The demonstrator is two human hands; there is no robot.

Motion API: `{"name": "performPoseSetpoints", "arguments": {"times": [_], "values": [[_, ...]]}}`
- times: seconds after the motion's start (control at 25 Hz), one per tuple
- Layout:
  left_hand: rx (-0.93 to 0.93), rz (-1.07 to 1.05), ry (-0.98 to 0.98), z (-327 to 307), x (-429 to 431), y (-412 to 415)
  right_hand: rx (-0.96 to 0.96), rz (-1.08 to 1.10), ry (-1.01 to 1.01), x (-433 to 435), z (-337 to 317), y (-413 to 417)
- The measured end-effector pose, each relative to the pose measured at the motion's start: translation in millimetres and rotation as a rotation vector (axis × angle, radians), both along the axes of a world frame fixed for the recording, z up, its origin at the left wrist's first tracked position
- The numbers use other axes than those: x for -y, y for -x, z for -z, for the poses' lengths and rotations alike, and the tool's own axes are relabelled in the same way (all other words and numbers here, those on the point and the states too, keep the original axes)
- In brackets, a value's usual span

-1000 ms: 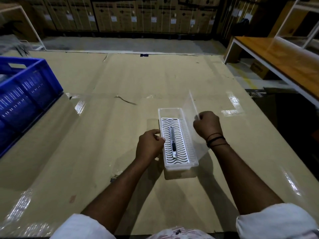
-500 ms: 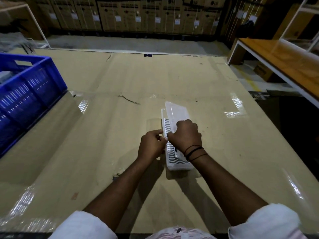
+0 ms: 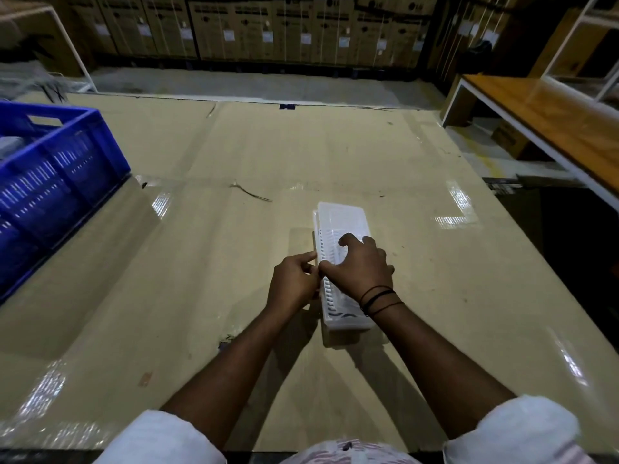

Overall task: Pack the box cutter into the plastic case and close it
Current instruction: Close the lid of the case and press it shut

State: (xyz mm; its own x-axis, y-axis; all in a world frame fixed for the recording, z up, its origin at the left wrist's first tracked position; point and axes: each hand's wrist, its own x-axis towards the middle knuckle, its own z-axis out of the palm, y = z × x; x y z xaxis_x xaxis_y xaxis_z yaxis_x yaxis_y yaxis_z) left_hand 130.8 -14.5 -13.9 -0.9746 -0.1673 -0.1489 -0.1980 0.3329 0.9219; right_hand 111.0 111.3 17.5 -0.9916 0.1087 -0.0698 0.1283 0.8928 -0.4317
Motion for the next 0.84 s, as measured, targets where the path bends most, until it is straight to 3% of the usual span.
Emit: {"name": "performPoseSetpoints", "arguments": {"times": [0.24,0.48,0.84], "values": [[-0.003,0.027,-0.028,4.2,1.2,0.5,-0.065,-0.011,-0.021,-1.9,10.2,-0.6],[0.011,0.044,-0.063,9.3,2.7,2.2,-0.169,-0.07,-0.202,0.0,26.3,-9.0],[0.038,0.068,-0.086,14.0,6.1,2.1,-0.247,-0.128,-0.287,-0.4,37.7,-13.4]]}}
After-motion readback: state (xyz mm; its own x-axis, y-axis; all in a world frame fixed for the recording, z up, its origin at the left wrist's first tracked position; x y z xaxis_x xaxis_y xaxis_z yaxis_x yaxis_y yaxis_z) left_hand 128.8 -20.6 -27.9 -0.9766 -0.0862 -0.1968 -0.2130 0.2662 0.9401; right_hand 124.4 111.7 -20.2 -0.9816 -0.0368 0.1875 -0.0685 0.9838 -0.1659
